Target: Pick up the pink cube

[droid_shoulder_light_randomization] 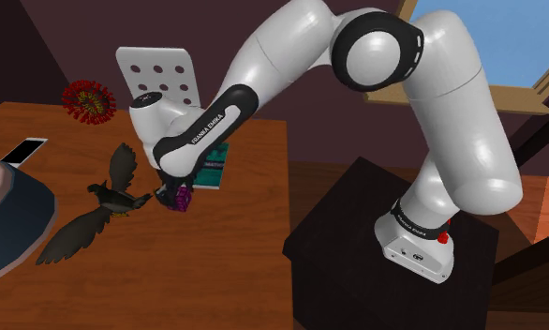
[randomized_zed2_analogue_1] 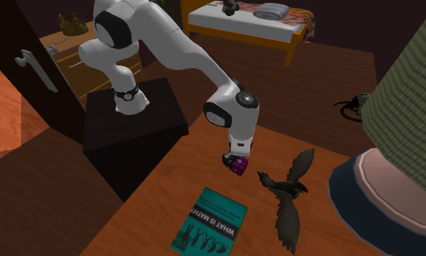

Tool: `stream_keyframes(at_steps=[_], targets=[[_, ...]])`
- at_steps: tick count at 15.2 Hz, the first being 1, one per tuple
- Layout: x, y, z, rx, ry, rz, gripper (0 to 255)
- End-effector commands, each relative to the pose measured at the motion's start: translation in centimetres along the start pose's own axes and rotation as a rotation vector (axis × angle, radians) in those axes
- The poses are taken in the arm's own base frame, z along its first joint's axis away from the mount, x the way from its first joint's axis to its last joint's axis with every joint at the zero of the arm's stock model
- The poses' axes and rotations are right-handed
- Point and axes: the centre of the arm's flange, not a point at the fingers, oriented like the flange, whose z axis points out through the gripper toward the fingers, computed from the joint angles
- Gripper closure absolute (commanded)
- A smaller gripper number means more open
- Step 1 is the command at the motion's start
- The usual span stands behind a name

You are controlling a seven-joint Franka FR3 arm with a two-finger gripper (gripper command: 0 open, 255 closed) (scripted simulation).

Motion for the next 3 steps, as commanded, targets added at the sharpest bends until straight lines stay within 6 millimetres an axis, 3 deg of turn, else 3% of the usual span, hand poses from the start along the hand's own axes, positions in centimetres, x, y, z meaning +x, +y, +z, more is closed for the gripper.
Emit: stream_keyframes(at_steps=[1,3], targets=[[-0.01,0.06,-1.1,0.0,0.0,0.0,255],[-0.02,0.06,-1.18,0.0,0.0,0.0,255]])
